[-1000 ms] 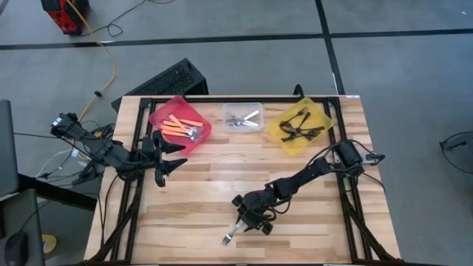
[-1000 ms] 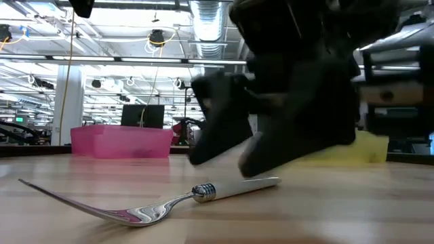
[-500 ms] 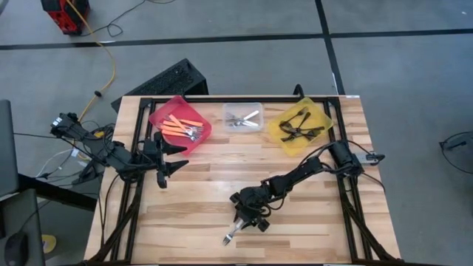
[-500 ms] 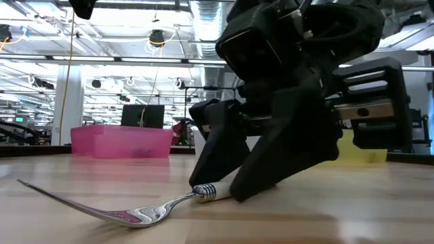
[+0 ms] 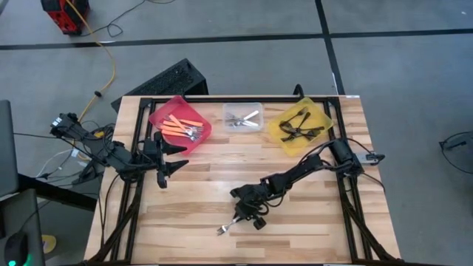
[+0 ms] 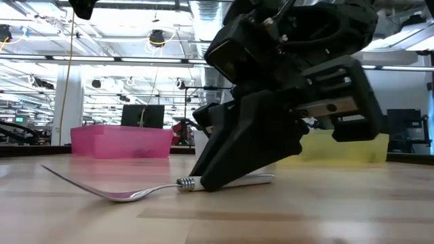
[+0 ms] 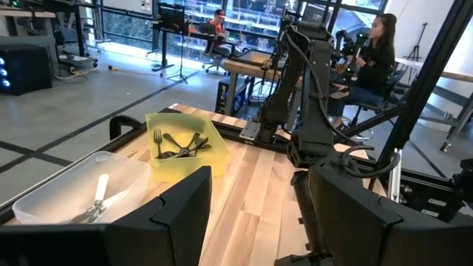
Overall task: Sort silverware by color (type)
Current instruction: Put the white fork into the transparent bin
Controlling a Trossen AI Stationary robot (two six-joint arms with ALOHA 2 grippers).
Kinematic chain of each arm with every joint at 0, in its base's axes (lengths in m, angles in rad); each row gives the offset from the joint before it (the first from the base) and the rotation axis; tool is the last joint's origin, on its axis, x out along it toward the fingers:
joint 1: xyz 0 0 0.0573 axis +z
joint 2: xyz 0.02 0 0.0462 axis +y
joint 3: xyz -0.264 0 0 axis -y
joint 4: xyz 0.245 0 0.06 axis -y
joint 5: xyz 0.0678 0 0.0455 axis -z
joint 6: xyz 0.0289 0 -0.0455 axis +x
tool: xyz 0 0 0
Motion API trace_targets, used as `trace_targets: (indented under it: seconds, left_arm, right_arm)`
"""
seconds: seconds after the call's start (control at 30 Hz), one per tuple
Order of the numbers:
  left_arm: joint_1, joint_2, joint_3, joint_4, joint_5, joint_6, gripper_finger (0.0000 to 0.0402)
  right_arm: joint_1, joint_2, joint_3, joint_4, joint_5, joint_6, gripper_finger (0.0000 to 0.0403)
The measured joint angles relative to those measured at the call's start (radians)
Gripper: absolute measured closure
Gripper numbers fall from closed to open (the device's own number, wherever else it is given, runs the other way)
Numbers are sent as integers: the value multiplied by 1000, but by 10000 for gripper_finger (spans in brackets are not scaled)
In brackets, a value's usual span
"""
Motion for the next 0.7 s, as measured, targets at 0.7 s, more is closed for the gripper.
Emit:
trace_targets:
  seconds: [0.7]
  left_arm:
    - [0,-1,0,39,-3,11,189]
  right_arm:
    - [-187,-190,-6,-114,32,13,328]
